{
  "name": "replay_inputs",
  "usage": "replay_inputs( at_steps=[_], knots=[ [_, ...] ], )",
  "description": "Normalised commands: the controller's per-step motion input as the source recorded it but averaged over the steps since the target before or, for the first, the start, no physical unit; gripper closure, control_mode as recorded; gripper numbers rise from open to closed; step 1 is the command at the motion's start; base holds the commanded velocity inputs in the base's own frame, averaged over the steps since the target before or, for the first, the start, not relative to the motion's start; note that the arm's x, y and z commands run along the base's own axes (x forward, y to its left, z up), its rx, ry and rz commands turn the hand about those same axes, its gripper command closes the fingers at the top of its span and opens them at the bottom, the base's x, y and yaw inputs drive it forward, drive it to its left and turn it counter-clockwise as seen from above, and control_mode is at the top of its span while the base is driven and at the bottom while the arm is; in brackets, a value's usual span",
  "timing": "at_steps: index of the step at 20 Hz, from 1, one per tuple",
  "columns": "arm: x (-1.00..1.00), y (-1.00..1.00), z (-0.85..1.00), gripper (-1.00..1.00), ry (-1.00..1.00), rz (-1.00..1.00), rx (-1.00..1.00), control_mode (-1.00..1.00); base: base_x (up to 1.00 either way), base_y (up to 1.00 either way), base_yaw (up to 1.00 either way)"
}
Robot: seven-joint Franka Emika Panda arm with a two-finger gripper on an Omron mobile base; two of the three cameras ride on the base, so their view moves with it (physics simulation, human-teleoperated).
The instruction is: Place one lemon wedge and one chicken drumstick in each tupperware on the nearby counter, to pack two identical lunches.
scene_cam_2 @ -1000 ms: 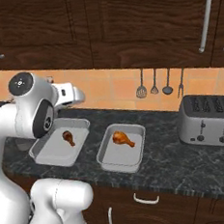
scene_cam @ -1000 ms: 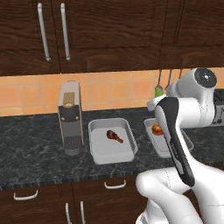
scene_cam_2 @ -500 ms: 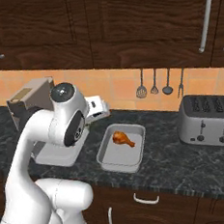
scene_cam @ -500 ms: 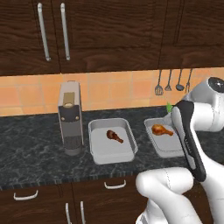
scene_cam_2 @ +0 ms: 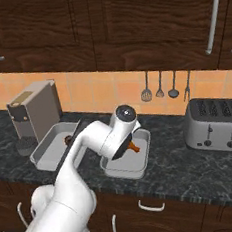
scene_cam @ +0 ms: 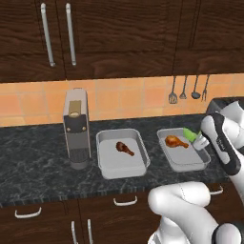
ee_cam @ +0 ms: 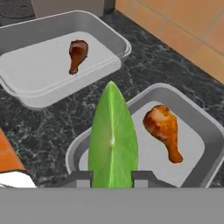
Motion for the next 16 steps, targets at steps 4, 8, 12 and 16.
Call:
replay_inputs(
  at_steps=[4,8,12,16],
  knots=[
    [0.68,-0.28,-0.51,1.0,0.14,0.22,0.0,-1.0,0.0,0.0,0.0],
    [0.69,-0.19,-0.57,1.0,0.1,0.2,0.0,-1.0,0.0,0.0,0.0],
    [0.47,-0.05,-0.54,1.0,0.09,0.18,0.0,-1.0,0.0,0.0,0.0],
    [0.28,-0.04,-0.48,1.0,0.03,0.12,-0.01,-1.0,0.0,0.0,0.0]
  ],
)
